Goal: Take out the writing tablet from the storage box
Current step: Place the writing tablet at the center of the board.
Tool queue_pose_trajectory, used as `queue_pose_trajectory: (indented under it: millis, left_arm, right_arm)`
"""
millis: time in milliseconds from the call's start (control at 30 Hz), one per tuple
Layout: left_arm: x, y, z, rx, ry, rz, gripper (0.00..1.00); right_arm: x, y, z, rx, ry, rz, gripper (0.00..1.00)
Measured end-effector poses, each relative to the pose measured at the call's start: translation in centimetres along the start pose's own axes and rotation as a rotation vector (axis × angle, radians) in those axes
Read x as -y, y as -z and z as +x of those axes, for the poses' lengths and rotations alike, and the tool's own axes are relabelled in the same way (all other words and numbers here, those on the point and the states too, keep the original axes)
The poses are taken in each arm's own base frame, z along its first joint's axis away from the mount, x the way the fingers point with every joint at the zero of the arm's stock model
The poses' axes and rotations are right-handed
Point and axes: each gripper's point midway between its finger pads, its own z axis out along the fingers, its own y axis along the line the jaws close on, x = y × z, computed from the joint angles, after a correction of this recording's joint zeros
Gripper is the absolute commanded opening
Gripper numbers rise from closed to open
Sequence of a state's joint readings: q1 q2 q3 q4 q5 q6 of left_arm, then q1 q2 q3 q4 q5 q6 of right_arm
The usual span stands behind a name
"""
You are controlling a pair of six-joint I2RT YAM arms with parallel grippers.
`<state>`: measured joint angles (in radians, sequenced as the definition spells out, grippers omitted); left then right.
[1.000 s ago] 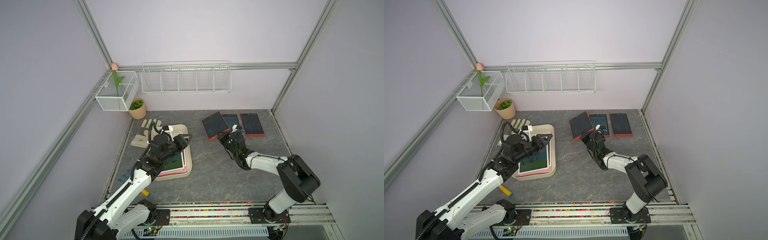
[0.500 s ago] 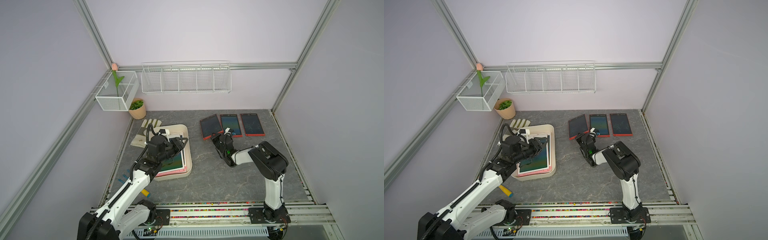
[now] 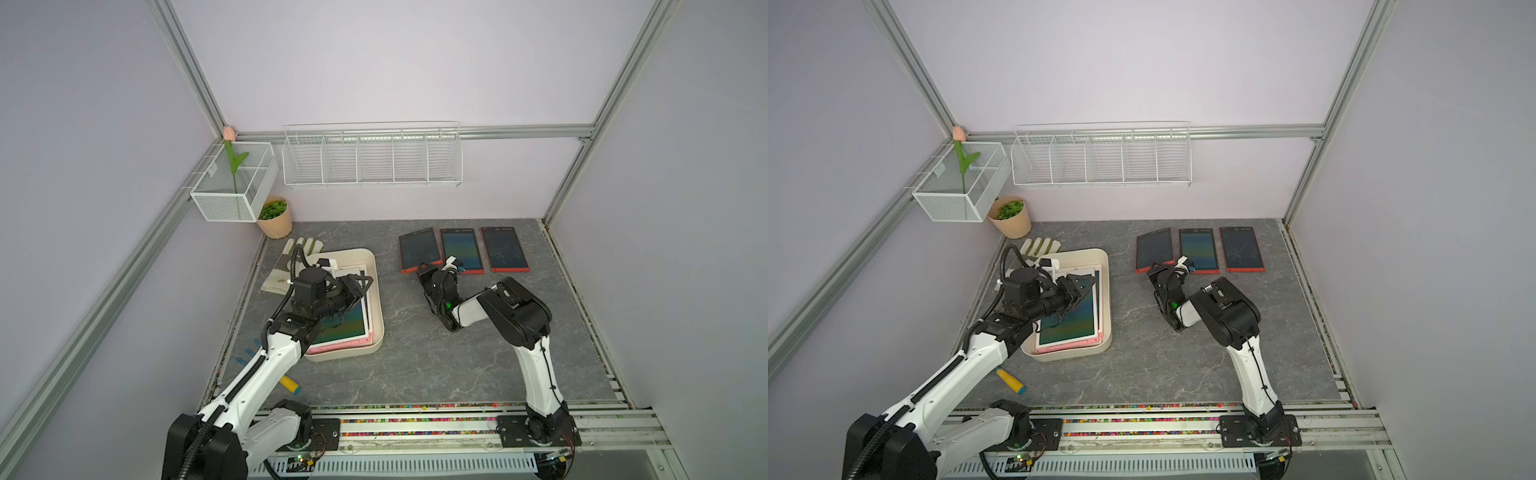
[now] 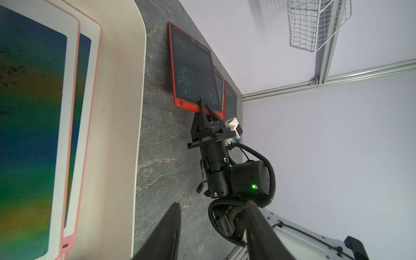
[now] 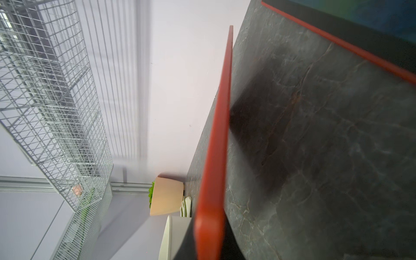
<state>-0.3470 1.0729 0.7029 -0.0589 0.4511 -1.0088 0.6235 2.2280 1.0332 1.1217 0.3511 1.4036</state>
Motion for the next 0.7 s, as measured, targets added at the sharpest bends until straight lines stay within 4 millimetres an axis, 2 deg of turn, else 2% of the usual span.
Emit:
queue_pose_trajectory:
  millis: [167,367,500,600,700]
  left_arm:
    - [-0.1,-0.1,0.1,-0.011,0.003,0.001,0.47]
    - [-0.1,0.0,0.0,-0.013,0.006,0.004,0.47]
    - [-0.1,0.0,0.0,-0.013,0.007,0.005,0.47]
    - [-0.1,0.1,-0.1,-0.016,0.010,0.008,0.47]
    - [-0.2,0.1,-0.2,-0.018,0.012,0.010,0.47]
  right_arm:
    - [1.4,-0.5,0.4,-0.003,-0.018,0.018,0.18]
    - [1.4,-1.6,0.8,-0.001,-0.058,0.002,0.24]
    - [1.3,-1.9,0.9,0.000,-0.074,-0.004,0.35]
    - [1.2,-1.9,1.0,0.005,-0.083,-0.006,0.48]
    - [1.3,-1.9,1.3,0.002,-0.087,0.004,0.52]
